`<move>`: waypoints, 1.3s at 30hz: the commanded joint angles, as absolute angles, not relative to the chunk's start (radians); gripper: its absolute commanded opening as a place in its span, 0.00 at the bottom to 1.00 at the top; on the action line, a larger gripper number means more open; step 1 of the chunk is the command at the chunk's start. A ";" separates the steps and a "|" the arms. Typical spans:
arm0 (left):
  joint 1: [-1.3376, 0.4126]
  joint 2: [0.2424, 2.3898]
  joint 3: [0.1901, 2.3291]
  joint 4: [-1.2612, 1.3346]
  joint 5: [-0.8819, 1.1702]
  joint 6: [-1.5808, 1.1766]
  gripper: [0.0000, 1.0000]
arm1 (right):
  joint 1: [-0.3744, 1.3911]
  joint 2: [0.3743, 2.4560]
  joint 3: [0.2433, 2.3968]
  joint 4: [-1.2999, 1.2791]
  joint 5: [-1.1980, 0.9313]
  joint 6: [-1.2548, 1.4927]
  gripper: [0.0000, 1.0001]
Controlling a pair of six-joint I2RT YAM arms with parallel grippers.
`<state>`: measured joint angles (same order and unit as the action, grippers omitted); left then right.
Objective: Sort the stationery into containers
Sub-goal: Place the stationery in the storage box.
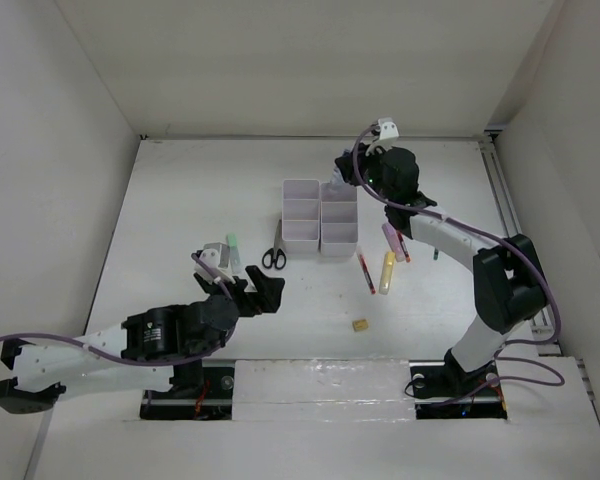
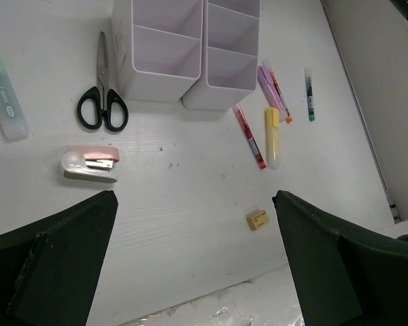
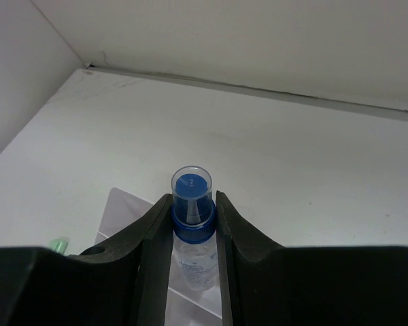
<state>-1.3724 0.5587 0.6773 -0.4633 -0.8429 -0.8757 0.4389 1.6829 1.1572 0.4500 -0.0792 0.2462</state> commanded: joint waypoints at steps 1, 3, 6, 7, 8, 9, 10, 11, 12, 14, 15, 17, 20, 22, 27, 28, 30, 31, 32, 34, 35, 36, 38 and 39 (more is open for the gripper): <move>-1.367 0.575 0.687 -0.471 -0.873 -0.910 1.00 | 0.430 1.664 1.134 0.591 -0.089 0.233 0.00; -1.367 0.575 0.687 -0.471 -0.873 -0.910 1.00 | 0.430 1.664 1.121 0.600 -0.089 0.233 0.00; -1.367 0.575 0.696 -0.482 -0.873 -0.919 1.00 | 0.430 1.664 1.100 0.600 -0.077 0.233 0.00; -1.367 0.575 0.696 -0.482 -0.873 -0.919 1.00 | 0.430 1.664 1.091 0.609 -0.077 0.233 0.00; -1.367 0.575 0.696 -0.492 -0.873 -0.919 1.00 | 0.430 1.664 1.091 0.609 -0.077 0.233 0.00; -1.367 0.575 0.706 -0.492 -0.873 -0.928 1.00 | 0.430 1.664 1.080 0.609 -0.077 0.233 0.00; -1.367 0.575 0.706 -0.492 -0.873 -0.928 1.00 | 0.430 1.664 1.069 0.609 -0.077 0.233 0.04; -1.367 0.575 0.706 -0.492 -0.873 -0.928 1.00 | 0.430 1.664 1.069 0.621 -0.077 0.233 0.07; -1.367 0.566 0.706 -0.492 -0.873 -0.928 1.00 | 0.430 1.664 1.057 0.621 -0.077 0.233 0.14; -1.367 0.566 0.706 -0.503 -0.873 -0.939 1.00 | 0.430 1.655 1.048 0.632 -0.077 0.233 0.41; -1.367 0.566 0.706 -0.503 -0.873 -0.939 1.00 | 0.430 1.655 1.048 0.632 -0.077 0.233 0.51; -1.367 0.566 0.706 -0.525 -0.873 -0.963 1.00 | 0.430 1.645 1.037 0.641 -0.077 0.233 0.64; -1.367 0.566 0.706 -0.535 -0.873 -0.973 1.00 | 0.439 1.611 1.016 0.641 -0.077 0.233 0.73; -1.367 0.575 0.697 -0.548 -0.873 -0.997 1.00 | 0.449 1.583 1.003 0.650 -0.055 0.233 0.81; -1.367 0.621 0.696 -0.558 -0.910 -1.026 1.00 | 0.509 1.439 0.983 0.609 0.001 0.233 0.98; -1.367 0.655 0.696 -0.558 -0.920 -1.026 1.00 | 0.520 1.416 0.971 0.589 0.011 0.233 1.00; -1.367 0.699 0.706 -0.569 -0.930 -1.048 1.00 | 0.538 1.372 0.960 0.568 0.021 0.233 1.00; -1.367 0.721 0.706 -0.578 -0.930 -1.048 1.00 | 0.551 1.330 0.960 0.552 0.021 0.233 1.00; -1.353 0.765 0.716 -0.578 -0.930 -1.048 1.00 | 0.560 1.310 0.950 0.519 0.011 0.233 1.00; -1.290 0.813 0.741 -0.568 -0.885 -1.033 1.00 | 0.574 1.255 0.940 0.489 0.002 0.233 1.00; -1.172 0.837 0.750 -0.555 -0.799 -1.004 1.00 | 0.587 1.235 0.925 0.470 -0.009 0.233 1.00; -1.099 0.874 0.759 -0.531 -0.745 -0.964 1.00 | 0.597 1.217 0.916 0.469 -0.009 0.233 1.00; -0.959 0.887 0.759 -0.424 -0.553 -0.823 1.00 | 0.609 1.159 0.897 0.439 -0.018 0.233 1.00; -0.857 0.897 0.759 -0.395 -0.504 -0.795 1.00 | 0.620 1.140 0.884 0.428 -0.018 0.233 1.00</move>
<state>-1.0100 0.8978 0.7139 -0.4877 -0.6937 -0.9188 0.5983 1.1870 0.9154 0.4850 -0.0078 0.2386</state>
